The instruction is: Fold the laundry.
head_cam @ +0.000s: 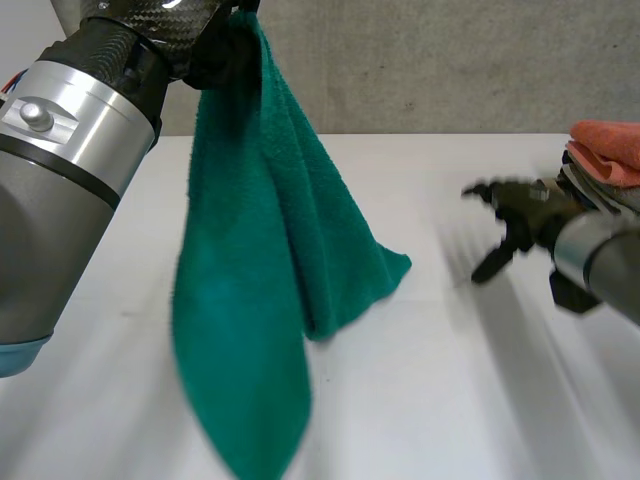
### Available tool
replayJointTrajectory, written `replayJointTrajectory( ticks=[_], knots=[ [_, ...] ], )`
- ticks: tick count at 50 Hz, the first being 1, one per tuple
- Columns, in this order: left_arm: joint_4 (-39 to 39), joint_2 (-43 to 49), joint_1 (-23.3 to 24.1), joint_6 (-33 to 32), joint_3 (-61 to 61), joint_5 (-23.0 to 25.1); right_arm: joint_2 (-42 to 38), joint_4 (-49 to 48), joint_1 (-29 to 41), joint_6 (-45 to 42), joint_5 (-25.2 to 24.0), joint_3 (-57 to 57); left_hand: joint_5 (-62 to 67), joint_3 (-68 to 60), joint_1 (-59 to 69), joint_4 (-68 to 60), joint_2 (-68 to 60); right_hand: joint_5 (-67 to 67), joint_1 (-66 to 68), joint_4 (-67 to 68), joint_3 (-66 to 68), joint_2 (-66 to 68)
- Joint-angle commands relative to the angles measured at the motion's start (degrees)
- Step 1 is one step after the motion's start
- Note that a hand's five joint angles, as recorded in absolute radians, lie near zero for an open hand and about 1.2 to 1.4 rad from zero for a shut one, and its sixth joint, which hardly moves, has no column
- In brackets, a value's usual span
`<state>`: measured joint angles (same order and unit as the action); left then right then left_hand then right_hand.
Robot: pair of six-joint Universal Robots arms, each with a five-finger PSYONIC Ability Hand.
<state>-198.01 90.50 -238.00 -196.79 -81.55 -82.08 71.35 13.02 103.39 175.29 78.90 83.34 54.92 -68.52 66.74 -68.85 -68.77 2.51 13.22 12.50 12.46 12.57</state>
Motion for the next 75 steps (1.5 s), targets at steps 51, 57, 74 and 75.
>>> replayJointTrajectory(
  ticks=[51,57,74,75],
  knots=[
    [3.7,-7.0,-15.3,-6.6,-8.1,1.1,1.4,-9.5,5.0,-16.2,-2.6,-12.1,15.1,-11.5,13.3,-11.1,-11.2,67.5,66.8,67.5,67.5,67.4],
    [3.3,-0.3,-14.7,-6.9,-13.0,1.3,0.5,-9.5,5.2,-16.7,-3.2,-10.9,15.1,-11.5,13.3,-11.1,-11.2,67.5,66.8,67.5,67.5,67.4],
    [3.8,16.5,-9.6,-6.9,-15.2,0.8,-19.3,-17.1,4.4,-27.6,-1.0,-11.4,15.1,-11.5,13.3,-11.1,-11.2,11.5,10.8,11.5,11.6,11.5],
    [3.8,16.4,-9.6,-6.9,-15.2,0.7,-18.9,-17.9,4.7,-27.5,0.4,-11.0,15.1,-11.5,13.3,-11.1,-11.2,-2.5,-3.2,-2.5,-2.5,-2.6]
  ],
)
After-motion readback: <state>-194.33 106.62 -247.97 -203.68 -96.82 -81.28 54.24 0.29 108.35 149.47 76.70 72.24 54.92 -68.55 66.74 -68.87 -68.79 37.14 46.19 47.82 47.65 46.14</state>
